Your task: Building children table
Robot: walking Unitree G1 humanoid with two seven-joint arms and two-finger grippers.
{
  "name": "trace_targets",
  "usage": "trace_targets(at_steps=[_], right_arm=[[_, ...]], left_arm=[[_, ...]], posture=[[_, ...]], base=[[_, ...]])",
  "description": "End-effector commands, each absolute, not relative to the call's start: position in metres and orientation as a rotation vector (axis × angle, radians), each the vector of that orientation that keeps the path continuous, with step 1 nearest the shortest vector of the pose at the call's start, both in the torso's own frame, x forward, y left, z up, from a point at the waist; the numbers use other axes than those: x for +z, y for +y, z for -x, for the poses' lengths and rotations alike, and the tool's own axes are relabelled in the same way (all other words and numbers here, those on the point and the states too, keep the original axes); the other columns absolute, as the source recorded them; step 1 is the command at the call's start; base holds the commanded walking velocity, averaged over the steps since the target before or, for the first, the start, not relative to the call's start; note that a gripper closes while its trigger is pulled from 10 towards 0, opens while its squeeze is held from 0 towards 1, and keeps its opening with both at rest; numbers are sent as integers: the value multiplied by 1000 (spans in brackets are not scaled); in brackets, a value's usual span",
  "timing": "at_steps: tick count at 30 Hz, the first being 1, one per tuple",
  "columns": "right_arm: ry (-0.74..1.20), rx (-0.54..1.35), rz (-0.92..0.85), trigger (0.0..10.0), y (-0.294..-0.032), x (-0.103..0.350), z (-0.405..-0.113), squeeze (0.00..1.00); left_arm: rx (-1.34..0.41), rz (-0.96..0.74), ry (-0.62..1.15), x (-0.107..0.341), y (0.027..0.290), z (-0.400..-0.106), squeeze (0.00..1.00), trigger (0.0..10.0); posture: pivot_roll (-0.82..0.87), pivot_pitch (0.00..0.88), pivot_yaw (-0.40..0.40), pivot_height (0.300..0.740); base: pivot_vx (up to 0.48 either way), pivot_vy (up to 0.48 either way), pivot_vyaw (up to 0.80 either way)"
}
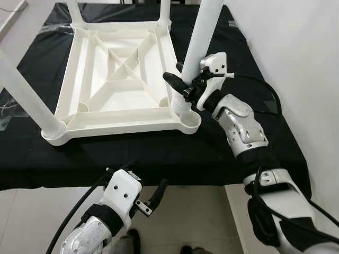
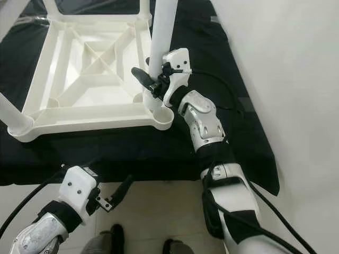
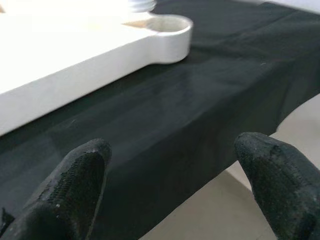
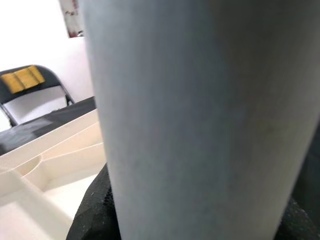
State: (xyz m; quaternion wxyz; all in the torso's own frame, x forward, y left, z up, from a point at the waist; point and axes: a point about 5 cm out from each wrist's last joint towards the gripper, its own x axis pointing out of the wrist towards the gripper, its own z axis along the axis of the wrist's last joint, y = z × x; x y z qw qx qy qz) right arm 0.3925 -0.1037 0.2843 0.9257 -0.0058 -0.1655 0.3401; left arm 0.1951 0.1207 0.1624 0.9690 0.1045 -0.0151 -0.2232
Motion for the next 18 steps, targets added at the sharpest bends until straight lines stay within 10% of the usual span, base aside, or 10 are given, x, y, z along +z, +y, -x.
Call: trace_targets(at_steps=[1,18], right_arm=[[-380,665,-10,10000,-111,293,-394,0],[-392,913,-45,10000,-101,274,-373,0]], left_arm=[[-430,-214,-20,163,123,-193,0,10000],[-394,-202,-75,180,131,-205,0,10000]], posture=[[197,350,-100,740],[196,314,-81,740]], base=[[0,0,0],[0,0,-518]])
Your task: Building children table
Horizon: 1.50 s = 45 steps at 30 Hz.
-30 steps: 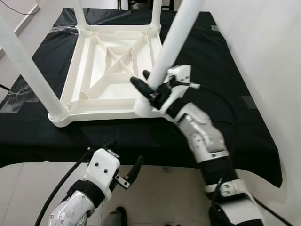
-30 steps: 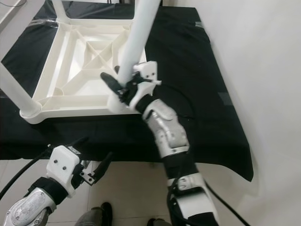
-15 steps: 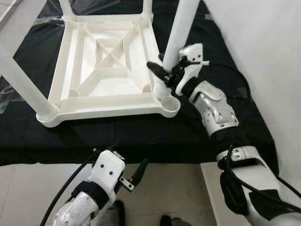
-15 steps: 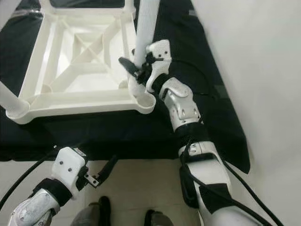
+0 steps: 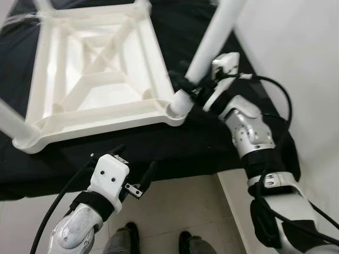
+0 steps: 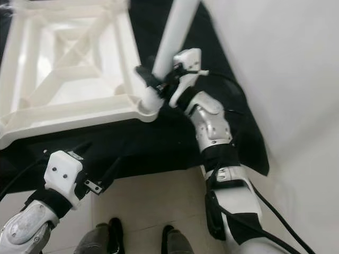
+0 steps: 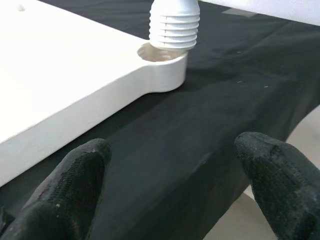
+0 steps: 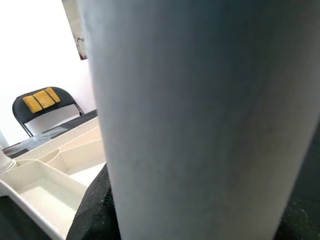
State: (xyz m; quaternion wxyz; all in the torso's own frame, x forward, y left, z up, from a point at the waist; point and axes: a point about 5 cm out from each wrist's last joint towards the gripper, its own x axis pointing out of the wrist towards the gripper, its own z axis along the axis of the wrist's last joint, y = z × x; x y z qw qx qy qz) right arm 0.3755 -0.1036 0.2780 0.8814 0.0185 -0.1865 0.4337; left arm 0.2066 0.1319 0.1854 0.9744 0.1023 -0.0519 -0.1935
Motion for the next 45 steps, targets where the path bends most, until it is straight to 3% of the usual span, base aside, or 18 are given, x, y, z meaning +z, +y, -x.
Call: trace_targets(at_steps=[1,5,9,16,26,34,39,45], right_arm=[[-392,913,-45,10000,-101,274,-373,0],[-395,820,-80,10000,-98,267,-372,0],[-410,788,-224,10000,-100,262,-359,0],[-397,815,-214,10000,-93,256,-335,0],[-388,864,-174,10000,-82,251,-325,0],[-342,967,-155,10000,-79,245,-319,0],[-356,958,-52,10000,-80,244,-318,0],[-339,1101,-12,10000,-84,242,-307,0]], left_arm=[[-394,-202,-75,180,131,-205,0,10000],[-370,-212,-93,181,136,-210,0,10000],[-337,-226,-124,187,144,-214,0,10000],[-298,-233,-176,196,156,-224,0,10000],[-340,-238,-197,198,149,-231,0,10000],[-352,-233,-185,193,144,-229,0,10000],[-366,-250,-156,186,141,-226,0,10000],[-392,-251,-69,167,137,-217,0,10000]], posture=[[196,314,-81,740],[200,269,-86,740],[215,227,-86,740],[192,158,-74,740],[190,144,-65,740],[200,153,-64,740],[199,158,-63,740],[197,176,-64,740]], base=[[0,0,0],[0,0,0],[0,0,0],[118,0,-343],[343,0,-361],[345,0,361],[0,0,0],[0,0,667]])
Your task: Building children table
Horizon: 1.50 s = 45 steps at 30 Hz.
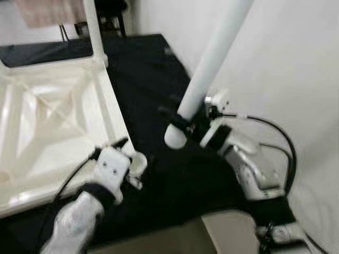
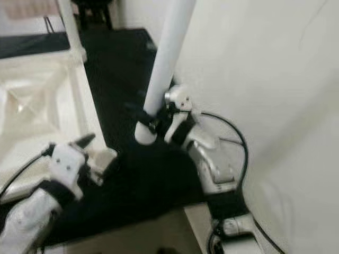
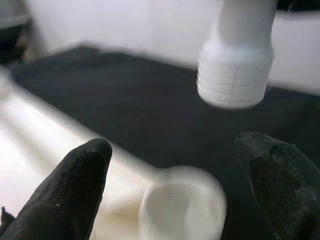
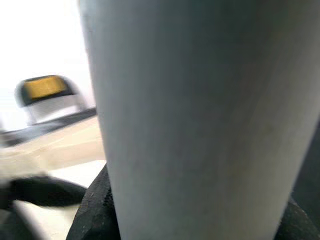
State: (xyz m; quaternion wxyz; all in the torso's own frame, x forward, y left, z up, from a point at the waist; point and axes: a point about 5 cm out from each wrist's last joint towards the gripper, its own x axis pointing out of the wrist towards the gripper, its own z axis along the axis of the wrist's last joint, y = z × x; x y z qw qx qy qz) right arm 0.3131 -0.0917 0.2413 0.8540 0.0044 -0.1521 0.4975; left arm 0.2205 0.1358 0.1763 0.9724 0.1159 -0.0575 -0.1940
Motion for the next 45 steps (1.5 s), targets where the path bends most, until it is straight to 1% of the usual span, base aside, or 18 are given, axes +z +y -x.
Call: trace_targets(at_steps=[1,4,8,10,17,19,21,22,25,26,29,32,38,45], right_arm=[[-337,1120,-1,10000,-84,241,-305,0],[-323,1172,-8,10000,-87,239,-301,0],[-330,1150,-14,10000,-93,238,-303,0],[-309,1121,-32,10000,-96,236,-307,0],[-273,1124,-25,10000,-102,230,-310,0],[-257,1132,-115,10000,-103,227,-317,0],[-249,1135,-172,10000,-105,225,-323,0],[-246,1149,-165,10000,-106,225,-324,0],[-235,1183,-149,10000,-107,225,-327,0],[-227,1218,-144,10000,-109,226,-327,0],[-199,1277,-111,10000,-114,228,-327,0],[-177,1370,-73,10000,-119,231,-321,0],[-117,1500,-12,10000,-121,231,-316,0],[-97,1498,29,10000,-112,227,-322,0]], left_arm=[[-392,-251,-53,163,138,-215,0,10000],[-384,-239,5,150,138,-209,0,10000],[-401,-226,37,142,137,-204,0,10000],[-412,-221,45,141,135,-202,0,10000],[-438,-215,51,141,133,-198,0,10000],[-451,-217,48,143,134,-196,0,10000],[-459,-210,44,145,134,-195,0,10000],[-464,-213,44,146,134,-195,0,10000],[-476,-221,46,149,134,-192,0,10000],[-481,-223,47,151,135,-188,0,10000],[-492,-225,57,155,137,-180,0,10000],[-499,-223,70,156,137,-173,0,10000],[-510,-215,66,161,134,-171,0,10000],[-529,-214,67,167,130,-171,0,10000]], posture=[[193,179,-64,740],[193,185,-64,740],[192,190,-63,740],[191,197,-60,740],[187,210,-57,740],[179,233,-44,740],[181,238,-42,740],[189,258,-39,740],[194,277,-33,740],[199,305,-28,740],[204,320,-25,740],[203,359,-24,740],[193,382,-28,740],[191,416,-36,740]], base=[[0,0,800],[0,0,800],[0,0,800],[0,0,0],[0,0,0],[0,0,0],[0,0,0],[0,0,0],[0,0,0],[0,0,0],[0,0,0],[0,0,0],[0,0,0],[0,0,0]])
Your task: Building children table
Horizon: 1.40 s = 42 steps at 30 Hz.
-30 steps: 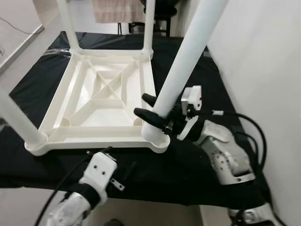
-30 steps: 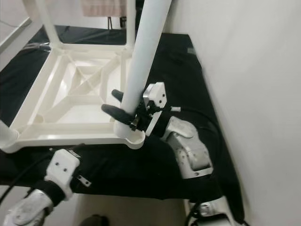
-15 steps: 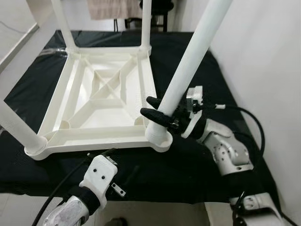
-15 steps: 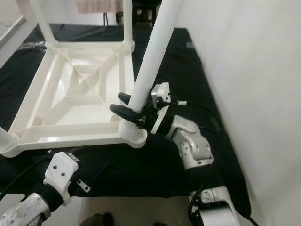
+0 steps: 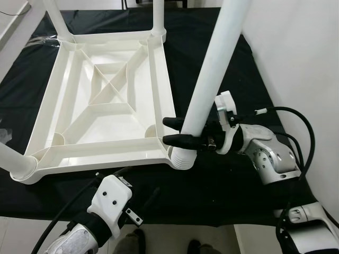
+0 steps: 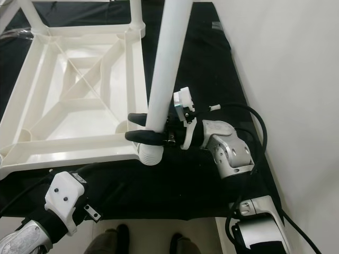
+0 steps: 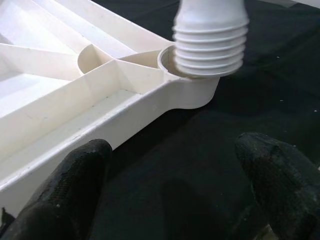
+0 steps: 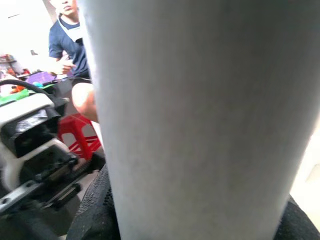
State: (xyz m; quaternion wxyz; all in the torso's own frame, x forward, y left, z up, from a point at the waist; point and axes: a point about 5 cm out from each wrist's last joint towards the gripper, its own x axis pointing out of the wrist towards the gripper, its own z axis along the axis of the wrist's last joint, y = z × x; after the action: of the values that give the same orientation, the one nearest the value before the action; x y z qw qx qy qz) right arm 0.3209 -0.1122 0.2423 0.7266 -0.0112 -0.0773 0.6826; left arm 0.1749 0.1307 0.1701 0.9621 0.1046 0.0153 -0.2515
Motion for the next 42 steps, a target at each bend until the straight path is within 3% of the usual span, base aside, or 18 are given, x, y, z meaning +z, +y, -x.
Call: trace_targets(at_steps=[1,11,19,29,42], right_arm=[[-99,1480,32,10000,-109,226,-325,0],[-123,1492,16,10000,-88,236,-330,0],[-97,1521,75,10000,-93,234,-333,0],[-51,1668,271,10000,-102,211,-291,0],[-28,1764,399,10000,-100,220,-302,0]], left_arm=[[-529,-214,67,168,130,-170,0,10000],[-505,-206,65,172,130,-168,0,10000],[-491,-208,79,173,133,-165,0,10000],[-499,-205,90,173,131,-163,0,10000],[-497,-205,91,174,130,-163,0,10000]], posture=[[195,421,-40,740],[203,436,-64,740],[201,445,-73,740],[188,448,-63,740],[196,454,-74,740]], base=[[0,0,0],[0,0,0],[0,0,0],[0,0,0],[0,0,0]])
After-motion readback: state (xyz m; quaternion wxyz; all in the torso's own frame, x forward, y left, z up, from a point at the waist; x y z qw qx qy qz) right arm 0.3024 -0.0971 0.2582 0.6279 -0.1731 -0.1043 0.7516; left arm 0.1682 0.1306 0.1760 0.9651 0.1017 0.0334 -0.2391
